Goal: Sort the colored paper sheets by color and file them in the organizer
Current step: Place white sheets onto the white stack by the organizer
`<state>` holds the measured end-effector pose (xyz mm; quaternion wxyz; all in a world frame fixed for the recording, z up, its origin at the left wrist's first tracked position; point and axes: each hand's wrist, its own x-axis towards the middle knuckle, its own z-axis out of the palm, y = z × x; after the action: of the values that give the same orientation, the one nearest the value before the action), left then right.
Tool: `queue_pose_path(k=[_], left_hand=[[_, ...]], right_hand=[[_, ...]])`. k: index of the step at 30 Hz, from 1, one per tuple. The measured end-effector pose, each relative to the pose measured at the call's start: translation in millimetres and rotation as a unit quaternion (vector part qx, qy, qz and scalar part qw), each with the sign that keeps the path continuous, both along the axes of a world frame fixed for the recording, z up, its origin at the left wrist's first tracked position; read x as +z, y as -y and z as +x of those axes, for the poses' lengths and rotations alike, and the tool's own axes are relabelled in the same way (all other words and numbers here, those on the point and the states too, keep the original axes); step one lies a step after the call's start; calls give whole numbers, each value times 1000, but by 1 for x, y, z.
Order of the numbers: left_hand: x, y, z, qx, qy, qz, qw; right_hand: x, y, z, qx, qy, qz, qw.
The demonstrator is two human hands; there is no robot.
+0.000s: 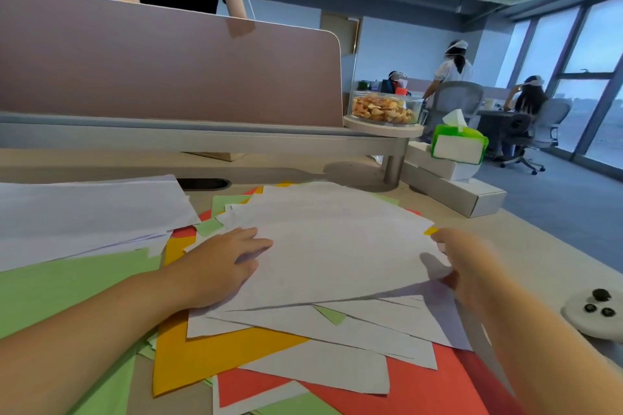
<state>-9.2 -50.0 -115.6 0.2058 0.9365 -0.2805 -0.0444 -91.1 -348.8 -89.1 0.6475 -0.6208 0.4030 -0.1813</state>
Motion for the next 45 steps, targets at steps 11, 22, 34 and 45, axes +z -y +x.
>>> queue_pose_path(k=[11,22,34,45], left_hand=[[21,0,6,244,-235,-459,822],[26,-8,5,217,-327,-436,810],[25,-6,2,226,-315,-464,797],[33,-6,0,158,-81,-518,837]], right_hand=[[18,0,-23,158,-74,-73,982],[8,9,-20,168,-80,-13,982],[20,3,-20,139,47,-192,970],[30,-5,-27,170,256,-125,943]])
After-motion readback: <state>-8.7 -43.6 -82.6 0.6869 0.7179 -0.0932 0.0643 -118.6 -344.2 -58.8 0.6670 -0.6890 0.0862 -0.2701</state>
